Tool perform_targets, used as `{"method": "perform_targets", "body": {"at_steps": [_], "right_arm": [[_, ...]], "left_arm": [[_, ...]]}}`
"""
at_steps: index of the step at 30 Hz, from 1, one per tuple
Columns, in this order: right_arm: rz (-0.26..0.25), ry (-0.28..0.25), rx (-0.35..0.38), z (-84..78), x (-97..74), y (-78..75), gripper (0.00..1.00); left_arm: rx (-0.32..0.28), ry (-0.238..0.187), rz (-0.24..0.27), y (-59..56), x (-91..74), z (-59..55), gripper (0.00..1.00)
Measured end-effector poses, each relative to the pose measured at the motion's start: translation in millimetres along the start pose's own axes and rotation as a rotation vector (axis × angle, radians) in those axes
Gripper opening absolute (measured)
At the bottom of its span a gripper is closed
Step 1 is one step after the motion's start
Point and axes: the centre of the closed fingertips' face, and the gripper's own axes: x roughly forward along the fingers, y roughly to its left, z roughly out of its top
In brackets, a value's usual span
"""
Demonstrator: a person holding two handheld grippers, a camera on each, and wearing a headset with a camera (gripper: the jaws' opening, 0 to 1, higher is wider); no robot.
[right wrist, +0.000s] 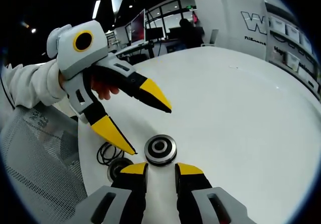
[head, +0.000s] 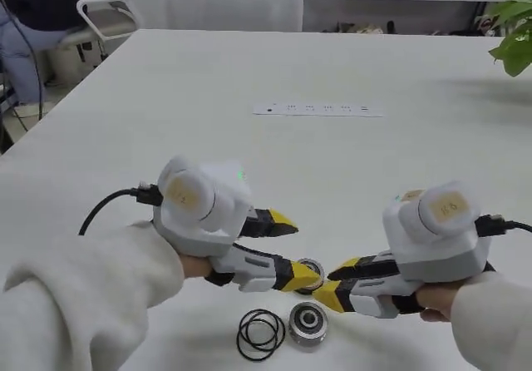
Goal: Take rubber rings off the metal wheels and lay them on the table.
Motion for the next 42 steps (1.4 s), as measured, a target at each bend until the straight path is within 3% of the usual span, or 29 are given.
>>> {"method": "perform_targets", "body": {"at_steps": [6, 15, 20, 29, 31, 37, 38, 42], "right_arm": [[0.0, 0.006, -0.008, -1.3, 0.5, 0.5, 0.19], [-0.001, 0.008, -0.029, -3.1, 3.0, 2.1, 0.2], [-0.002, -0.015, -0.037, 0.0, 4.1, 3.1, 0.21], [-0.009, -0.049, -0.012, 3.8, 4.9, 2.0, 0.21], [-0.016, -0.051, -0.014, 3.7, 5.7, 1.7, 0.21], [-0.027, -0.032, -0.07, 1.5, 5.0, -0.1, 0.16], [-0.035, -0.009, -0.095, -1.5, 4.2, -2.2, 0.13], [-0.047, -0.007, -0.1, -2.4, 3.6, -4.8, 0.0]], "left_arm": [[-0.002, 0.043, 0.007, -3.8, 7.6, -15.2, 0.25], [-0.045, 0.012, 0.026, -2.8, 9.9, -11.8, 0.13], [-0.057, 0.042, 0.027, -3.8, 13.2, -19.9, 0.11], [-0.008, 0.036, 0.031, -5.7, 15.1, -19.3, 0.07], [-0.034, 0.028, 0.037, -4.6, 15.1, -19.8, 0.07], [-0.032, 0.019, 0.039, -4.9, 13.6, -20.2, 0.07], [-0.032, 0.018, 0.04, -4.8, 13.5, -20.2, 0.07], [-0.036, 0.016, 0.047, -3.9, 12.3, -20.9, 0.07]]}}
